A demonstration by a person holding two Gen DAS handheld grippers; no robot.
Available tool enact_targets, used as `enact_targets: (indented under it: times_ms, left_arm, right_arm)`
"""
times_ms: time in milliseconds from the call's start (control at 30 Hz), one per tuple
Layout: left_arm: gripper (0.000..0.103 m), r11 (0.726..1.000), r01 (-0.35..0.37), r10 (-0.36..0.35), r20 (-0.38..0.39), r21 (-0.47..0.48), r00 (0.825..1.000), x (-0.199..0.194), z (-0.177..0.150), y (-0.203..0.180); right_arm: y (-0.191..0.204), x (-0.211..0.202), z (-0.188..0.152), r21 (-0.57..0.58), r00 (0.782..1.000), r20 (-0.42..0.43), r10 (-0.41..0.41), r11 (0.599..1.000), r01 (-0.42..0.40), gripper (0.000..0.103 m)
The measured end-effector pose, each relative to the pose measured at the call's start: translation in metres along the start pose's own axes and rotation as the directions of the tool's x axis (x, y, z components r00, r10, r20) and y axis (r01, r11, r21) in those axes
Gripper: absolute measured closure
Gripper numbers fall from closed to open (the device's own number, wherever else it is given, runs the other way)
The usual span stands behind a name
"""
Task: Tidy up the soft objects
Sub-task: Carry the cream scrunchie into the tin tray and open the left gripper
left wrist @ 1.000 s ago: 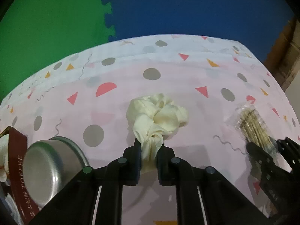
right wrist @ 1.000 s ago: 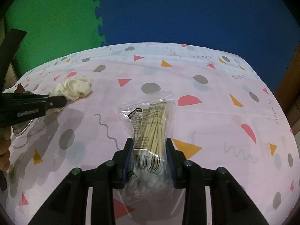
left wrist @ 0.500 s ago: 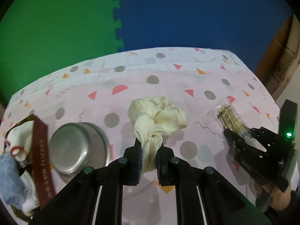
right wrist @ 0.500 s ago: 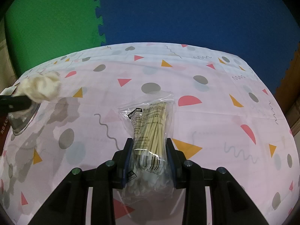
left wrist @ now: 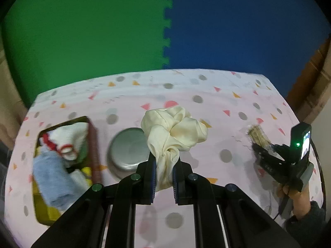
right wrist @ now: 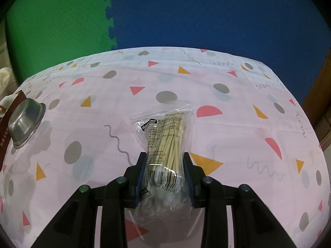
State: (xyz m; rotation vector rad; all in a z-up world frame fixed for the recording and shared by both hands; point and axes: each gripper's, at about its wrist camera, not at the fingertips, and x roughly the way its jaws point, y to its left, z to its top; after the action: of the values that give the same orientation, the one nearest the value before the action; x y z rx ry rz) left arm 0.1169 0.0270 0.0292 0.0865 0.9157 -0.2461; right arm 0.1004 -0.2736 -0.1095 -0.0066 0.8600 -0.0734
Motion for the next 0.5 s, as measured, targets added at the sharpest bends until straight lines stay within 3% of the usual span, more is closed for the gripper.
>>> enact_targets:
  times_ms: [500]
  left_arm:
    - [0.092, 0.976, -0.150, 0.152, 0.003, -0.158, 0.988, -0.025, -0.010, 0.102]
  right_arm:
    - [-0.001, 0.000, 0.000, -0.002, 1.000, 0.003, -0.003, 1.000, 0.003, 0.069]
